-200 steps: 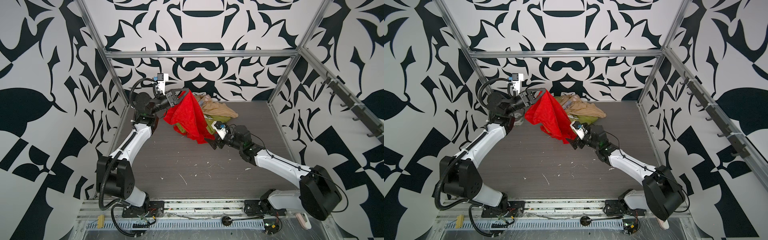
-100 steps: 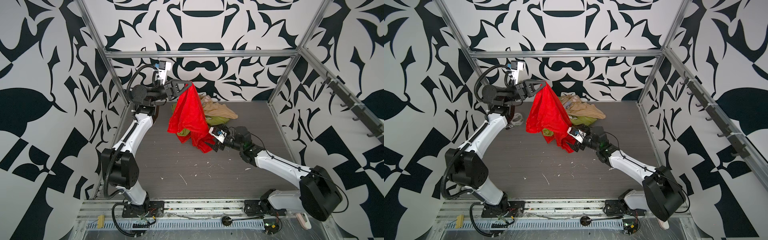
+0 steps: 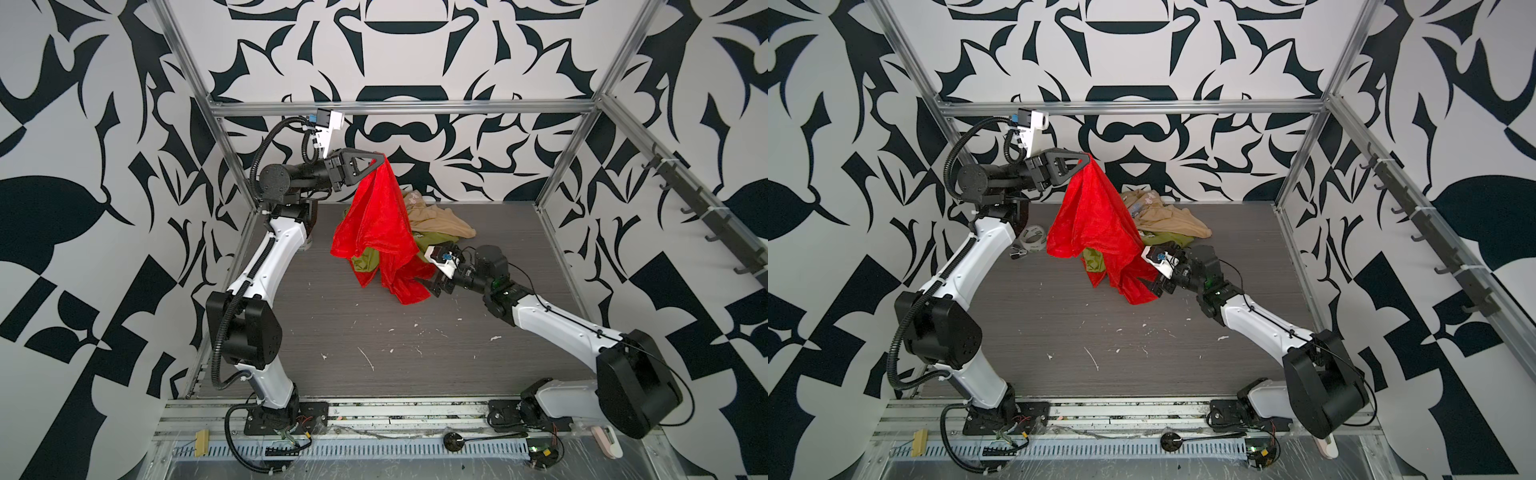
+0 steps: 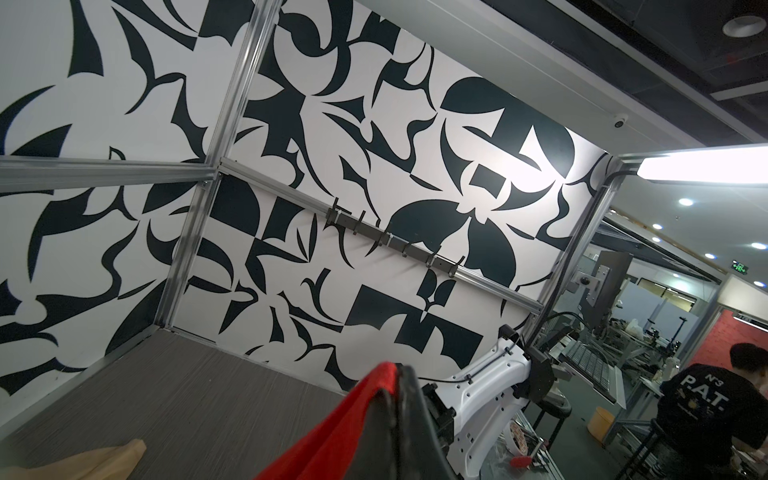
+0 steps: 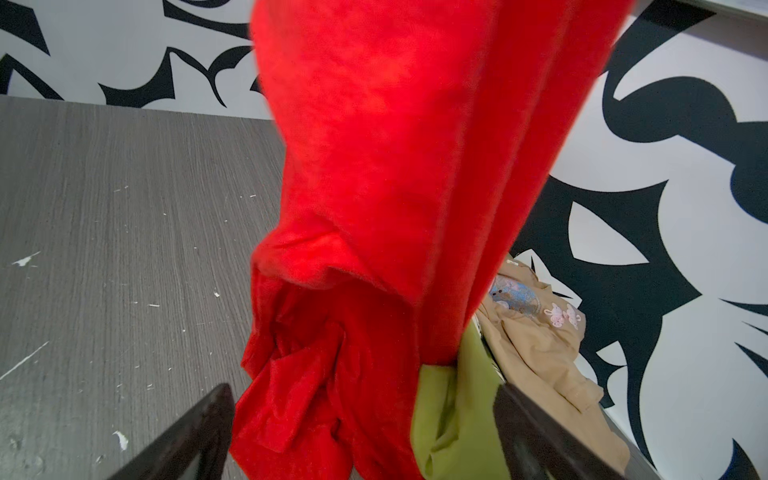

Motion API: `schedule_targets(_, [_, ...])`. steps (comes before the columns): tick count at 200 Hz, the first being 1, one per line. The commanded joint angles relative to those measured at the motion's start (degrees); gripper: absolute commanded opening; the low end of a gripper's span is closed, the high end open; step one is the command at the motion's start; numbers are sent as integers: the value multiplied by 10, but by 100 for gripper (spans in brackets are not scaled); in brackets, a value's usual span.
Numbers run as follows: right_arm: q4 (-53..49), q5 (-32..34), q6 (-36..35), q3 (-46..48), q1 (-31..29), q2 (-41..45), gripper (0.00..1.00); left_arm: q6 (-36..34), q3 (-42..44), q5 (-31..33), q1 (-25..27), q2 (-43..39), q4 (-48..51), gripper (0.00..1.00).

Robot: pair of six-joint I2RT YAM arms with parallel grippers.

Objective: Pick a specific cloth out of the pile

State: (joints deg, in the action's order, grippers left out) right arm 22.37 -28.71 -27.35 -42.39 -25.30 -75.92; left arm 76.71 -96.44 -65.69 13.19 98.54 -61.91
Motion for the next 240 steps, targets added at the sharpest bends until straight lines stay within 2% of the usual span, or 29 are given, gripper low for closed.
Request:
schedule_targets(1, [15, -56, 20, -35, 28, 1, 99, 57, -25, -14, 0, -6, -96, 0])
schedule_targets(26, [34, -88, 32, -59, 42, -36, 99, 92, -22, -19, 0, -1, -139, 0])
schedule_targets(65, [72, -120, 71, -111, 42, -117, 98, 110, -16, -27, 0, -4, -162, 0])
schedule_targets(105, [175, -155, 154, -140, 35, -201, 89, 110, 3, -29, 0, -12, -168, 0])
schedule_targets(164, [198, -144, 151, -172, -5, -275, 90, 108, 10, -27, 0, -16, -173, 0])
schedule_targets(205, [226, -144, 170, -183, -11, -299, 76, 107, 17, -21, -1, -16, -175, 0])
schedule_targets(240, [238, -151, 185, -173, -11, -291, 58, 107, 21, -17, -3, -14, -175, 0])
